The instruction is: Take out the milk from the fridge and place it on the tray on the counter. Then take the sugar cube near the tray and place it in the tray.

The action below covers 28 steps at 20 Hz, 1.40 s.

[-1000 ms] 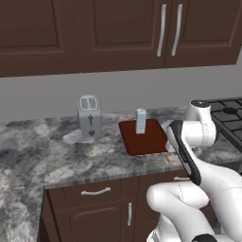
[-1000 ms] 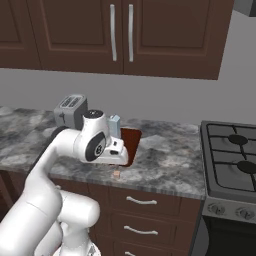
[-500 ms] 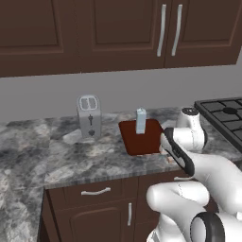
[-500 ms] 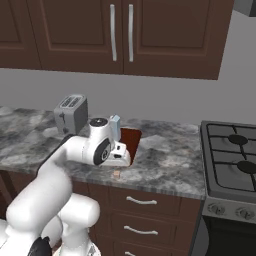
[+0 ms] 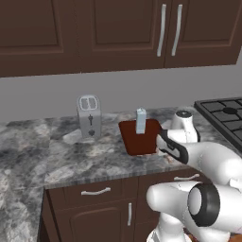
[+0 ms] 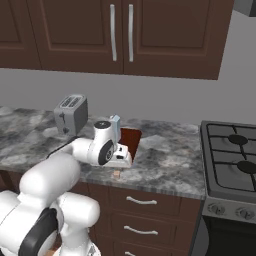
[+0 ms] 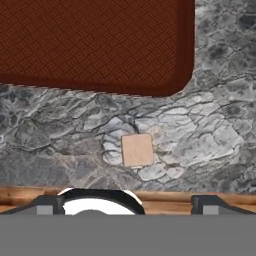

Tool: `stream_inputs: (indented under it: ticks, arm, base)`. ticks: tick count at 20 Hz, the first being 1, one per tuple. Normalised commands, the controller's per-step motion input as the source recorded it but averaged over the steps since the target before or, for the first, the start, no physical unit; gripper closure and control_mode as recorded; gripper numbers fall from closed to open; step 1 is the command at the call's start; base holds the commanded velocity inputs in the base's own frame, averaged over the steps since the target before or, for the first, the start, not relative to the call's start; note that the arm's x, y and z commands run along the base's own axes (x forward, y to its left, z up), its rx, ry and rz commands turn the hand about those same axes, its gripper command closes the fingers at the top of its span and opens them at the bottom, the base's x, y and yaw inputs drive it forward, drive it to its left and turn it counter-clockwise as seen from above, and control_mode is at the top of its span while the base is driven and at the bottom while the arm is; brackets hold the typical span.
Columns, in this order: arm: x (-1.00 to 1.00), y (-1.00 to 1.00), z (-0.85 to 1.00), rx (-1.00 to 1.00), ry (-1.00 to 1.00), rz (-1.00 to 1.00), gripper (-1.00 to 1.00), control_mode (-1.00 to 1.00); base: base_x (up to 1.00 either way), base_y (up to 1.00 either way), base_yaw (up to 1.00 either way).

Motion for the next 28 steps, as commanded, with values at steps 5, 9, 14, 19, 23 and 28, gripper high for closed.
stream_inputs:
  ticks: [5, 9, 14, 19, 23, 28]
  arm:
    - [0.04, 0.0, -0.26, 0.0, 0.03, 0.0, -1.0, -1.0]
    - [0.15, 0.0, -0.3, 0.0, 0.01, 0.0, -1.0, -1.0]
    - [0.11, -0.02, -0.25, 0.0, 0.0, 0.0, -1.0, -1.0]
    - [0.17, -0.07, -0.18, 0.0, 0.0, 0.0, -1.0, -1.0]
    - [0.21, -0.09, -0.19, 0.0, 0.0, 0.0, -1.0, -1.0]
    - [0.04, 0.0, -0.1, 0.0, 0.0, 0.0, -1.0, -1.0]
  base:
    - [0.0, 0.0, 0.0]
    - [0.0, 0.0, 0.0]
    - [0.0, 0.0, 0.0]
    - [0.0, 0.0, 0.0]
    - [0.0, 0.0, 0.0]
    - [0.0, 0.0, 0.0]
